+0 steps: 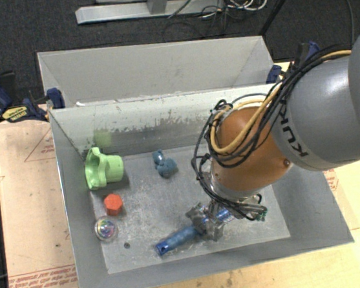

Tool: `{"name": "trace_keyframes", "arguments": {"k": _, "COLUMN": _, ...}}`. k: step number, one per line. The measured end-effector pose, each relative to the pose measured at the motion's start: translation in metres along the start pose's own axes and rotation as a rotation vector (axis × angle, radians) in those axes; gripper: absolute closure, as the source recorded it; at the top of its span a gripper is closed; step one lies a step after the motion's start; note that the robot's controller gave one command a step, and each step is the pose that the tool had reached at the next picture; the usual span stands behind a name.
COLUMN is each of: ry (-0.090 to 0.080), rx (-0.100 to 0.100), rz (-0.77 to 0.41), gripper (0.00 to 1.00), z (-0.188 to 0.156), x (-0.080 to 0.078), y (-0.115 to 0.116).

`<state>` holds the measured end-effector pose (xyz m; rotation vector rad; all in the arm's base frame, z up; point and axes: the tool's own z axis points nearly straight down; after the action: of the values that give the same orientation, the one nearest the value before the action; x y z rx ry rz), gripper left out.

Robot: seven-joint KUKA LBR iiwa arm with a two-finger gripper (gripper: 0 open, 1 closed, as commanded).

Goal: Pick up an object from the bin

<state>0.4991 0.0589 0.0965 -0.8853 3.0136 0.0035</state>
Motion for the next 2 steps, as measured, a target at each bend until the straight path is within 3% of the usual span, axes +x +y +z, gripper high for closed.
{"name": "trace_keyframes", "arguments": {"k": 1, "ry": 0.0, "rx": 0.0, "rz": 0.0, "gripper": 0.0, "z": 0.0, "x": 0.0, "y": 0.0}}
{"name": "trace_keyframes", "arguments": {"k": 2, "ry": -0.008, "rx": 0.002, "rz": 0.023, "gripper": 0.0, "z": 0.027, "x": -0.037, "y": -0.016}}
